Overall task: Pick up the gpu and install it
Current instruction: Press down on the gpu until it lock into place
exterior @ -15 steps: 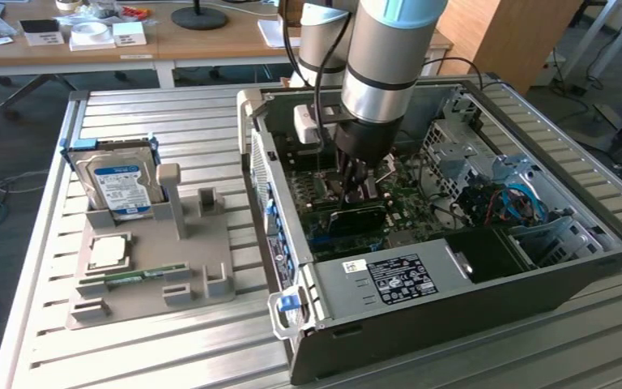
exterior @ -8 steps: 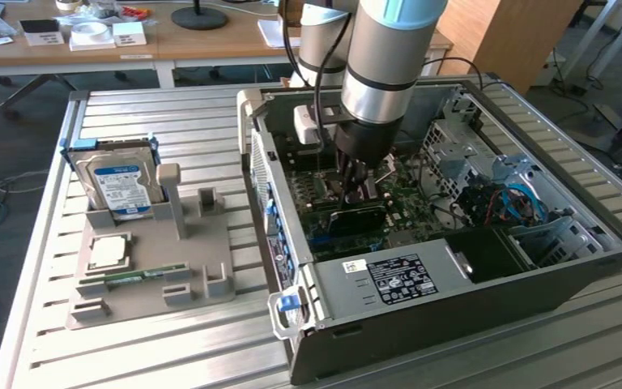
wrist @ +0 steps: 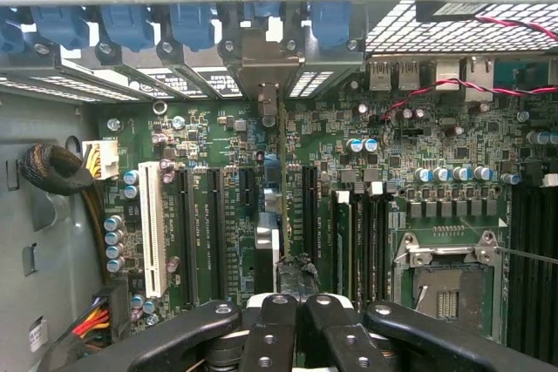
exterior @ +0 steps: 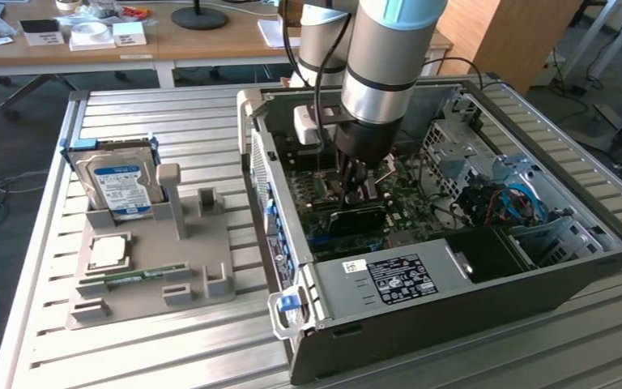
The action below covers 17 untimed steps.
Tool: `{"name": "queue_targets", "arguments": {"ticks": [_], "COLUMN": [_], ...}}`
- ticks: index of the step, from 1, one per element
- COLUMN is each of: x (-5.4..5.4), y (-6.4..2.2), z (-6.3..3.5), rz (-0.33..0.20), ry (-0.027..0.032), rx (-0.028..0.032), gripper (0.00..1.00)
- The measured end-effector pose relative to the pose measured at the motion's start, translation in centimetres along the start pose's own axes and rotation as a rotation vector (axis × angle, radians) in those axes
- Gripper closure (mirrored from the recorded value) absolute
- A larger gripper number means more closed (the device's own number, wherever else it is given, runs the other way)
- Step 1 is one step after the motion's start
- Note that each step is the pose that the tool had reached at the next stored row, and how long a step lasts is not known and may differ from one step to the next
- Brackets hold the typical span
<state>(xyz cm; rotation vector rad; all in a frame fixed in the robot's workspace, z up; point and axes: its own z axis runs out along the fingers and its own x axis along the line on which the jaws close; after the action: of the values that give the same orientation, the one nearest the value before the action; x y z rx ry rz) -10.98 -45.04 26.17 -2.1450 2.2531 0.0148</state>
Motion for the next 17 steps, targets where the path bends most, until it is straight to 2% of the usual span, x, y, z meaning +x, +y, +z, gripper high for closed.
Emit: {"name": "queue_targets", "arguments": {"ticks": [17], "x": [0.07], "y": [0.13], "z": [0.15], "rz": [0.0], "ry": [0.0004], "rx": [-0.0002], "gripper": [0.89]}}
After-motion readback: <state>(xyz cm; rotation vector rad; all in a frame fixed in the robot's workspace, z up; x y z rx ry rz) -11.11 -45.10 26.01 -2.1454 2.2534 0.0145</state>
